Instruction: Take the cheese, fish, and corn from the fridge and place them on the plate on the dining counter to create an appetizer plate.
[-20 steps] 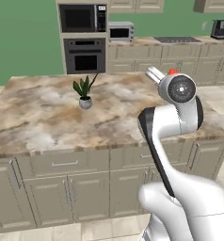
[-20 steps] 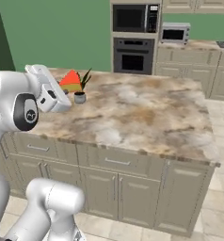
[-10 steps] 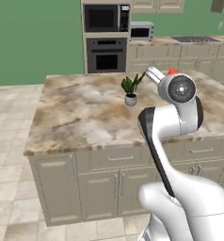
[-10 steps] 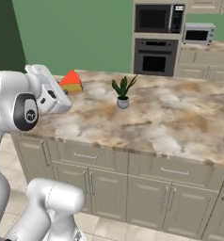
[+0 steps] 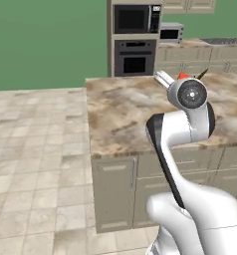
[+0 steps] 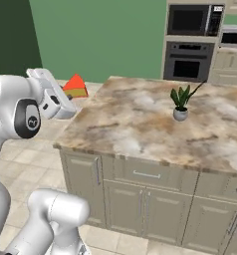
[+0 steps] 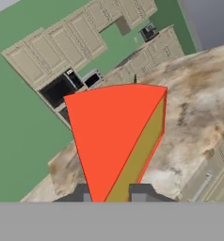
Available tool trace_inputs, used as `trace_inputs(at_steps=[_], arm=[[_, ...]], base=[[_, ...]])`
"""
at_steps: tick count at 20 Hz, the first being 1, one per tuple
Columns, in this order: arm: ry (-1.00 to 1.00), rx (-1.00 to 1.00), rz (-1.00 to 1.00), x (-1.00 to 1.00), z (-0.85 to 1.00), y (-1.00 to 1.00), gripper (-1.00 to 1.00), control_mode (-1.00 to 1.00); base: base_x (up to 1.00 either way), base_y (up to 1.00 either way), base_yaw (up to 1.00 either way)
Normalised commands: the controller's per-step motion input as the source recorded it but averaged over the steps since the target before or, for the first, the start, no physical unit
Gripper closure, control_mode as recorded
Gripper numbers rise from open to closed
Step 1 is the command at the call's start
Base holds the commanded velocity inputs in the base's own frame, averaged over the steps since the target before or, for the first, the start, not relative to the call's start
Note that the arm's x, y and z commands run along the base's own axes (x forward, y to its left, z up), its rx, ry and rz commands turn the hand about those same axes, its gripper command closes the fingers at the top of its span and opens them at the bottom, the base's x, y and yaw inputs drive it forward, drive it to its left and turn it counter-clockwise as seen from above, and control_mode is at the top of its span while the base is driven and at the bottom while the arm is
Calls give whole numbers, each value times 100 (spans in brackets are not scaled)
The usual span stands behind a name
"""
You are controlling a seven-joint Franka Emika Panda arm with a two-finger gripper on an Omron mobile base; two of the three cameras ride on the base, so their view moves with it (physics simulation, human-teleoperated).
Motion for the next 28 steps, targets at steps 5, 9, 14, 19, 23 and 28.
trace_inputs(at_steps=[5,9,14,19,23,28], arm=[[0,0,0,0,0,0,100,100],[0,0,0,0,0,0,100,100],[0,0,0,0,0,0,100,100],[0,0,0,0,0,0,100,100],[0,0,0,0,0,0,100,100],[0,0,0,0,0,0,100,100]], base=[[0,100,0],[-7,100,0],[-51,100,0],[-93,100,0],[-100,90,0],[-100,37,0]])
